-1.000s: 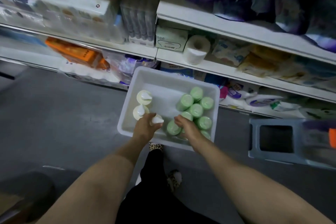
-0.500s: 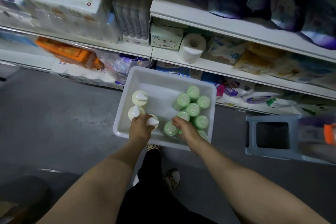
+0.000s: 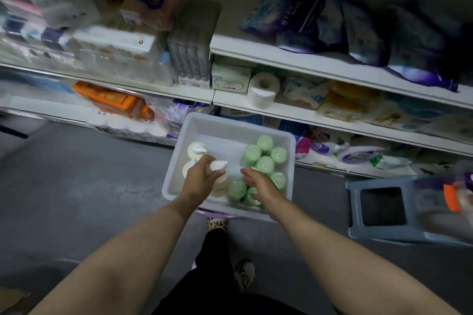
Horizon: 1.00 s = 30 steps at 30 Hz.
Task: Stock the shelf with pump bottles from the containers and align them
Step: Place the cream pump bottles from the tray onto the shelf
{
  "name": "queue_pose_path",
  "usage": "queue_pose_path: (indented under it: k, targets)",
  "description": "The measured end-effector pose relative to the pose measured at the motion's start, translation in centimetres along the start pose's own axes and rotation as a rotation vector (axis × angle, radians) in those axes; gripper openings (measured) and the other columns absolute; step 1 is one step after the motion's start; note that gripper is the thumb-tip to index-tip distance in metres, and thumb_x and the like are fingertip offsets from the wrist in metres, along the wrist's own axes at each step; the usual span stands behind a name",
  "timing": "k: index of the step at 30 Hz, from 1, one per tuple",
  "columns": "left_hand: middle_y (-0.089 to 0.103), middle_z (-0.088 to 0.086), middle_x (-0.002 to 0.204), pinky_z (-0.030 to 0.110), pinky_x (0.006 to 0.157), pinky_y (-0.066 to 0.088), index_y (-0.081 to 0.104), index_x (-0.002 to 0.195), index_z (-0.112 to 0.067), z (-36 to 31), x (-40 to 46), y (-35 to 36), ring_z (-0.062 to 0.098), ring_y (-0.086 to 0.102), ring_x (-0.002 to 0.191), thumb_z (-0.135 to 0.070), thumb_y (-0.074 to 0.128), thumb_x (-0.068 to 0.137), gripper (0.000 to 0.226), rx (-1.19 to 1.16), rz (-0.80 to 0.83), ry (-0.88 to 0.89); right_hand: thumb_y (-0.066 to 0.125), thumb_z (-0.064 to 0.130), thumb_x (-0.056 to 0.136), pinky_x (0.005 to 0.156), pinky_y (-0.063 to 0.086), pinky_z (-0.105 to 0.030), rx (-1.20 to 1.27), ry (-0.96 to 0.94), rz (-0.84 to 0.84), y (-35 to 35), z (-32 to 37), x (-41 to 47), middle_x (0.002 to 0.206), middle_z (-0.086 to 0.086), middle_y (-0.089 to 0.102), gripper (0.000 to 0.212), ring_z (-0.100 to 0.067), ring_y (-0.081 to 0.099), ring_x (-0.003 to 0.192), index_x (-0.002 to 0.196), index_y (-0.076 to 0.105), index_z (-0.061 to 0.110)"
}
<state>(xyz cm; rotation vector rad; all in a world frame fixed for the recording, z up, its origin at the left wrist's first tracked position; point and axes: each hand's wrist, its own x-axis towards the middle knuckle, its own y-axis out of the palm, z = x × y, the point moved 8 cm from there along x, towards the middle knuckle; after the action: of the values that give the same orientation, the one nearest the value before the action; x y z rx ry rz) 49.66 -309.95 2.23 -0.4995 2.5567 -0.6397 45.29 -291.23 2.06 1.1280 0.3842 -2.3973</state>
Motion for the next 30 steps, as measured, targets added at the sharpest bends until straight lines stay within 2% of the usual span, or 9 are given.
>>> queue_pose_path:
  k: [3, 8, 12, 16, 20, 22, 25, 28, 30]
  targets:
    - [0.065, 0.002, 0.097, 0.034, 0.079, 0.046, 0.059, 0.103, -0.013, -4.2, 0.1, -1.9, 0.02, 0.058, 0.09, -0.028, 0.071, 0.088, 0.024, -0.078, -0.016, 0.04, 0.051, 0.051, 0.096, 0.11, 0.038, -0.039, 0.008, -0.089, 0.011, -0.6, 2.3, -1.6, 0.148, 0.003, 0.049, 0.051, -0.014, 0.046, 0.132, 0.141, 0.055, 0.027]
    - [0.067, 0.002, 0.095, 0.013, 0.067, 0.044, 0.062, 0.099, -0.017, -13.1, 0.4, -5.9, 0.01, 0.06, 0.084, -0.03, 0.071, 0.089, 0.018, -0.186, -0.056, 0.181, 0.05, 0.054, 0.097, 0.101, 0.04, -0.039, 0.009, -0.253, -0.008, -2.7, 7.7, -4.6, 0.143, 0.013, 0.05, 0.044, -0.012, 0.045, 0.129, 0.138, 0.055, 0.04]
    - [0.069, -0.004, 0.087, 0.015, 0.056, 0.044, 0.063, 0.093, -0.024, -21.6, 0.1, -8.1, 0.01, 0.063, 0.078, -0.04, 0.07, 0.088, 0.018, -0.17, -0.08, 0.294, 0.054, 0.052, 0.096, 0.099, 0.041, -0.045, 0.102, -0.369, -0.003, -4.4, 12.2, -7.4, 0.131, 0.021, 0.056, 0.033, -0.007, 0.048, 0.121, 0.128, 0.059, 0.049]
    - [0.069, 0.001, 0.096, 0.035, 0.074, 0.054, 0.065, 0.101, -0.021, -28.1, -0.5, -9.1, 0.018, 0.065, 0.088, -0.049, 0.069, 0.086, 0.031, -0.201, -0.103, 0.326, 0.055, 0.048, 0.096, 0.086, 0.054, -0.043, 0.254, -0.467, -0.009, -6.2, 16.1, -10.3, 0.128, 0.013, 0.064, 0.025, -0.015, 0.058, 0.119, 0.118, 0.067, 0.046]
    - [0.068, -0.008, 0.092, 0.03, 0.067, 0.052, 0.066, 0.094, -0.028, -33.1, -2.0, -9.5, 0.011, 0.063, 0.086, -0.053, 0.067, 0.085, 0.027, -0.215, -0.14, 0.375, 0.062, 0.056, 0.085, 0.065, 0.059, -0.039, 0.362, -0.517, -0.034, -8.0, 19.0, -12.9, 0.125, 0.005, 0.068, 0.041, -0.017, 0.061, 0.115, 0.119, 0.07, 0.035]
    - [0.067, -0.009, 0.094, 0.028, 0.066, 0.048, 0.066, 0.097, -0.026, -35.0, -2.7, -9.6, 0.011, 0.063, 0.088, -0.056, 0.067, 0.084, 0.032, -0.244, -0.159, 0.386, 0.065, 0.059, 0.08, 0.065, 0.058, -0.038, 0.385, -0.528, -0.05, -8.7, 19.8, -13.9, 0.115, 0.005, 0.072, 0.043, -0.017, 0.064, 0.108, 0.114, 0.073, 0.033]
    - [0.065, -0.004, 0.106, 0.032, 0.078, 0.047, 0.064, 0.11, -0.017, -36.8, -3.3, -9.5, 0.016, 0.061, 0.098, -0.06, 0.065, 0.084, 0.051, -0.233, -0.171, 0.359, 0.066, 0.057, 0.082, 0.065, 0.06, -0.041, 0.436, -0.573, -0.029, -9.7, 21.0, -15.1, 0.093, 0.003, 0.077, 0.029, -0.017, 0.071, 0.092, 0.092, 0.078, 0.033]
    - [0.07, 0.005, 0.1, 0.036, 0.083, 0.05, 0.07, 0.098, -0.01, -38.1, -3.7, -8.6, 0.023, 0.065, 0.098, -0.063, 0.057, 0.087, 0.055, -0.193, -0.119, 0.367, 0.066, 0.055, 0.084, 0.078, 0.061, -0.051, 0.482, -0.599, -0.035, -10.9, 22.4, -16.3, 0.101, -0.005, 0.075, 0.033, -0.024, 0.069, 0.099, 0.098, 0.076, 0.026]
    - [0.069, 0.005, 0.109, 0.042, 0.095, 0.051, 0.066, 0.11, -0.014, -38.4, -4.0, -7.5, 0.023, 0.064, 0.103, -0.063, 0.054, 0.09, 0.055, -0.306, 0.0, 0.367, 0.065, 0.057, 0.083, 0.078, 0.06, -0.05, 0.49, -0.621, -0.056, -11.6, 23.4, -17.1, 0.113, -0.003, 0.071, 0.04, -0.024, 0.065, 0.107, 0.108, 0.072, 0.026]
